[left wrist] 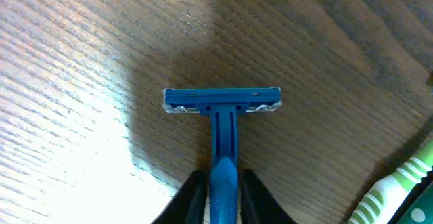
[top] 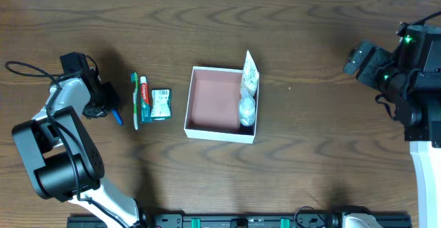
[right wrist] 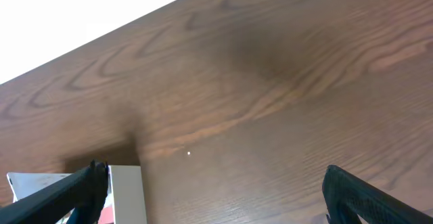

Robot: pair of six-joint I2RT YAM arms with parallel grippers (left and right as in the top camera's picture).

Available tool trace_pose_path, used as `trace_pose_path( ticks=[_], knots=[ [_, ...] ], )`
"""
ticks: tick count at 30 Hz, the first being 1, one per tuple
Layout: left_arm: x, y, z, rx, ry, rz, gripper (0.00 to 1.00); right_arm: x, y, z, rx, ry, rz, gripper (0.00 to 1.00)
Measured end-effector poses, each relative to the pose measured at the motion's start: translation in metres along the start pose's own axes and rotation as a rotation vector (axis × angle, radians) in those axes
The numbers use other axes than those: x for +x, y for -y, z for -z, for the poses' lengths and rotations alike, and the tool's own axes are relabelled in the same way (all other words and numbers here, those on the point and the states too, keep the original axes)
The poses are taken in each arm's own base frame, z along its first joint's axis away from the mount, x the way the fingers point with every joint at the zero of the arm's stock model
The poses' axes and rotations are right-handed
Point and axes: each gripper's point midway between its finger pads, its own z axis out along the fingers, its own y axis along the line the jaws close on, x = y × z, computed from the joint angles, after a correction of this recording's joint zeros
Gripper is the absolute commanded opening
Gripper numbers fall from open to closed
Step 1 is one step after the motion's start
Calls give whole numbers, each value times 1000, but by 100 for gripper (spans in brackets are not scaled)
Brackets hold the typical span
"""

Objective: Pack container
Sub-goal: 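Reach the left gripper to the blue razor and grasp it, then place the razor into the box and release it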

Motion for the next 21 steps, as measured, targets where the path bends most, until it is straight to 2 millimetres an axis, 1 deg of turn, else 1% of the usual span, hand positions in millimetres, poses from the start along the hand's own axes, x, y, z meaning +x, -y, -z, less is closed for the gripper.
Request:
trace_pose_path(
  ticks=[6, 10, 12, 14, 16, 18, 20, 21],
  knots=[
    [0, 0, 0, 1, -1, -3, 7, 0, 0, 0, 0, 0, 0, 99],
    [1, 1, 3, 5, -3, -9, 7, 0, 0, 0, 0, 0, 0, 99],
    [2, 4, 10, 7, 0, -19, 7, 0, 0, 0, 0, 0, 0, 99],
    [2, 13, 25, 20, 21, -41, 7, 0, 0, 0, 0, 0, 0, 99],
    [2, 27, 45, 43, 56, -79, 7, 0, 0, 0, 0, 0, 0, 99],
    [3, 52, 73, 84, 99, -138, 7, 0, 0, 0, 0, 0, 0, 99],
    [5, 88, 105, 138, 169, -226, 7, 0, 0, 0, 0, 0, 0, 99],
    [9, 111, 123, 175, 212, -287, 7, 0, 0, 0, 0, 0, 0, 99]
  ],
)
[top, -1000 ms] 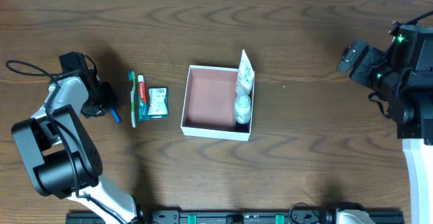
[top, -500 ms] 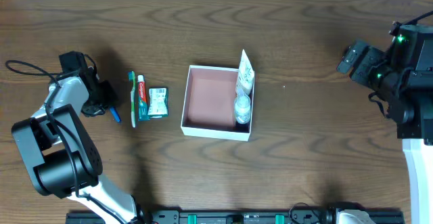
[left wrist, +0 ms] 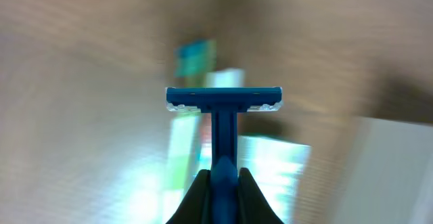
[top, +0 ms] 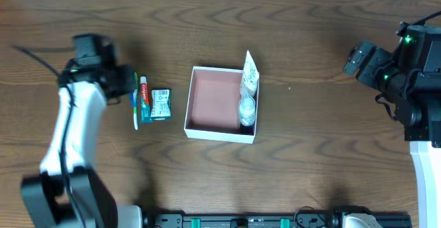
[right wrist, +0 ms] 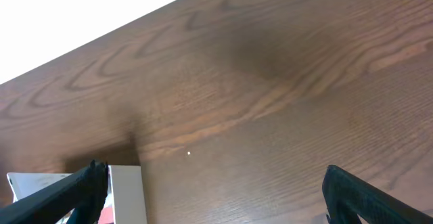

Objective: Pack container
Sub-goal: 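Place the razor into the box and release it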

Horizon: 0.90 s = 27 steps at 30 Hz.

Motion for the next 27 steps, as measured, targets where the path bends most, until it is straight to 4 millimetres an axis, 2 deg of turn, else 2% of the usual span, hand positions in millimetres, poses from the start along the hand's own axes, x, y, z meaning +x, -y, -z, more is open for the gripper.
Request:
trace_pose_path(
  ticks=[3, 5, 8, 10, 14, 22, 24, 26, 27],
  knots=[
    [-2, 66, 29, 106, 79, -151, 7, 0, 0, 0, 0, 0, 0, 99],
    [11, 108, 41, 173, 92, -250, 7, 0, 0, 0, 0, 0, 0, 99],
    [31, 143, 40, 214, 64, -340, 7, 0, 0, 0, 0, 0, 0, 99],
    [44, 156, 32, 216, 31, -374, 7, 0, 0, 0, 0, 0, 0, 99],
    [66, 165, 2, 190, -61, -394, 8, 0, 0, 0, 0, 0, 0, 99],
    [107, 155, -63, 101, -251, -397, 9, 0, 0, 0, 0, 0, 0, 99],
    [112, 153, -71, 90, -274, -397, 16, 0, 0, 0, 0, 0, 0, 99],
    [114, 152, -76, 84, -285, -387, 17, 0, 0, 0, 0, 0, 0, 99],
    [114, 153, -77, 85, -283, -384, 25, 0, 0, 0, 0, 0, 0, 99]
  ],
)
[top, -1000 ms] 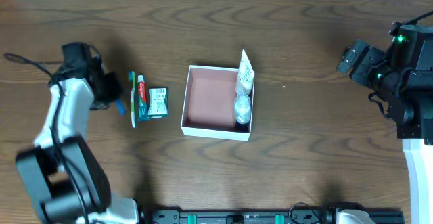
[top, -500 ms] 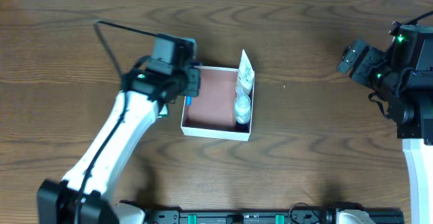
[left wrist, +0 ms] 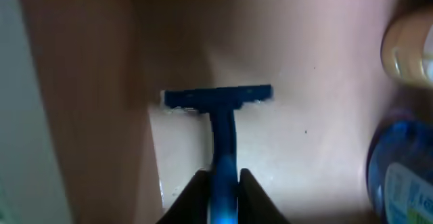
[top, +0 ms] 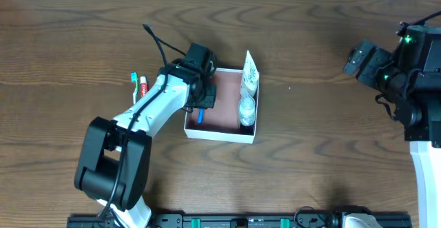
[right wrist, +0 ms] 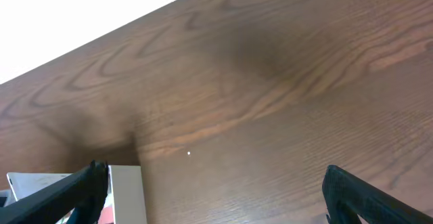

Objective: Pack container
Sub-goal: 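Place the razor into the box and release it, then move the left gripper to the green toothbrush and grasp it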

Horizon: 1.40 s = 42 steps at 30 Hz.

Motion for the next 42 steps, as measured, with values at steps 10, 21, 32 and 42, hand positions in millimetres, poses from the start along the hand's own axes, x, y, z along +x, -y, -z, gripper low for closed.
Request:
trace_pose_path(
  ticks=[10, 21, 32, 42],
  knots=[
    [-1, 10, 5, 35, -2, 0, 39, 0, 0, 0, 0, 0, 0, 99],
    [-30, 10, 116, 48, 213, 10, 63, 0, 0, 0, 0, 0, 0, 99],
    [-4, -159, 131, -264, 145, 392, 69, 0, 0, 0, 0, 0, 0, 99],
    [27, -227, 52, -249, -89, 492, 68, 0, 0, 0, 0, 0, 0, 99]
  ],
)
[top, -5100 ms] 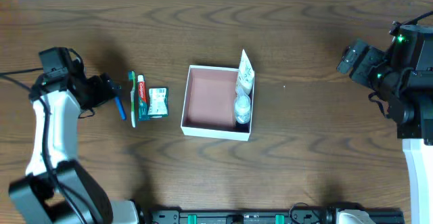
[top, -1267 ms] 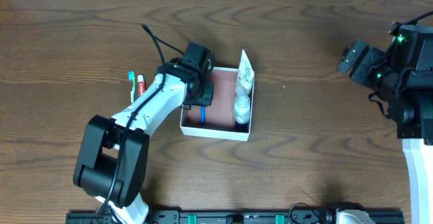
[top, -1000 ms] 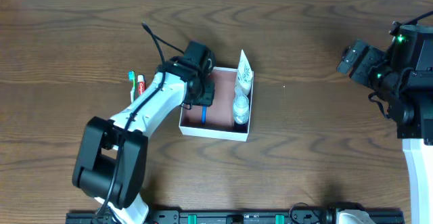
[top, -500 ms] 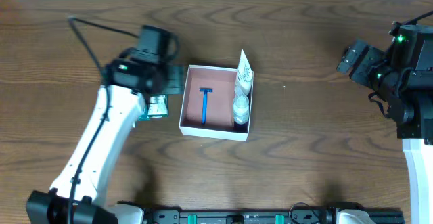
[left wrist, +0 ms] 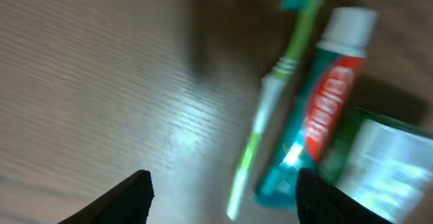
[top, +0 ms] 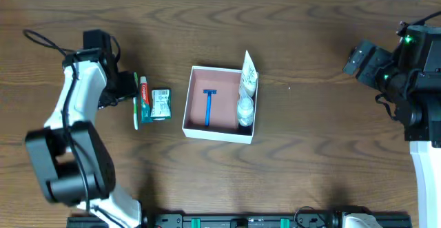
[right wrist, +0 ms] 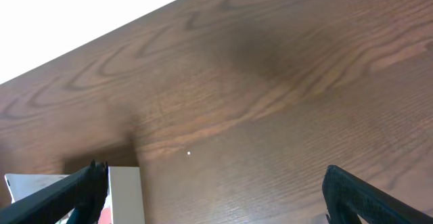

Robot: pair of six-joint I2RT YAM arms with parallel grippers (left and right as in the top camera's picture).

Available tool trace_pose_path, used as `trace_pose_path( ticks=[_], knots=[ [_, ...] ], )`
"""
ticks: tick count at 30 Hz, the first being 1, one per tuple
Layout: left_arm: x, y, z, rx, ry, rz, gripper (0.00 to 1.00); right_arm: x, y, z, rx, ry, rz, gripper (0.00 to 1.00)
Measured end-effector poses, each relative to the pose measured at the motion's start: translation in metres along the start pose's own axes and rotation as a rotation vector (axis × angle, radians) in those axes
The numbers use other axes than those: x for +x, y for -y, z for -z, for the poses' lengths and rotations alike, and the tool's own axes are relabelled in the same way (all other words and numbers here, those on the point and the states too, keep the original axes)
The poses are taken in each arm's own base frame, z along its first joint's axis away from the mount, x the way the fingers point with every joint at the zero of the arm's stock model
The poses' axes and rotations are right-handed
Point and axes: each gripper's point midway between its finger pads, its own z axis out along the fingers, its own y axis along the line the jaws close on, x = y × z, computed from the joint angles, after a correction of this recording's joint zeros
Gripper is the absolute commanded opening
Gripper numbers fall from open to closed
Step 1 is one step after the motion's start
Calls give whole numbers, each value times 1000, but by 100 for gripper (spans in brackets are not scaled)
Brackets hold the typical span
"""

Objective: Pack container
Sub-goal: 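Move the left gripper to the green toothbrush and grasp it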

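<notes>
The white box [top: 196, 129] with a pink floor stands mid-table. A blue razor [top: 207, 107] lies flat inside it, beside a white tube [top: 249, 76] and a small bottle [top: 245, 109] at its right wall. Left of the box lie a green toothbrush [top: 135, 102], a red-and-teal toothpaste tube [top: 145, 97] and a small green packet [top: 161, 103]. My left gripper [top: 122, 90] is open just left of the toothbrush [left wrist: 267, 116], with the toothpaste [left wrist: 318, 109] between its spread fingers [left wrist: 132, 195] in the blurred wrist view. My right gripper [right wrist: 216, 193] hangs open at the far right.
The right arm's body [top: 403, 69] takes up the table's right edge. The box's corner [right wrist: 122, 190] shows at the bottom left of the right wrist view. Brown wood table [top: 310, 152] surrounds everything.
My left gripper has let go of the razor, which now lies in the box. It has opened and moved left to the toothbrush and toothpaste. The right arm has not moved.
My left gripper was shut on the blue razor on the table at the far left. Then it held the razor near the toothbrush, then inside the box. Now the razor lies in the box and the gripper is open over the toothbrush.
</notes>
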Motion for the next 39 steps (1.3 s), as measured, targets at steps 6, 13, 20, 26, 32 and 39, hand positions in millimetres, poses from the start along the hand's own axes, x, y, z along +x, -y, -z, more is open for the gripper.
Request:
trace_pose_path(
  ticks=[6, 13, 20, 26, 32, 39],
  knots=[
    [-2, -7, -30, -2, -39, -9, 68, 0, 0, 0, 0, 0, 0, 99],
    [-11, -4, -32, 11, -5, -28, 68, 0, 0, 0, 0, 0, 0, 99],
    [-15, 3, -33, 51, 15, -69, 64, 0, 0, 0, 0, 0, 0, 99],
    [-15, 8, -37, 81, 28, -95, 64, 0, 0, 0, 0, 1, 0, 99],
    [-19, 10, -37, 91, 45, -96, 64, 0, 0, 0, 0, 0, 0, 99],
    [-19, 11, -37, 98, 43, -100, 64, 0, 0, 0, 0, 0, 0, 99]
  ],
)
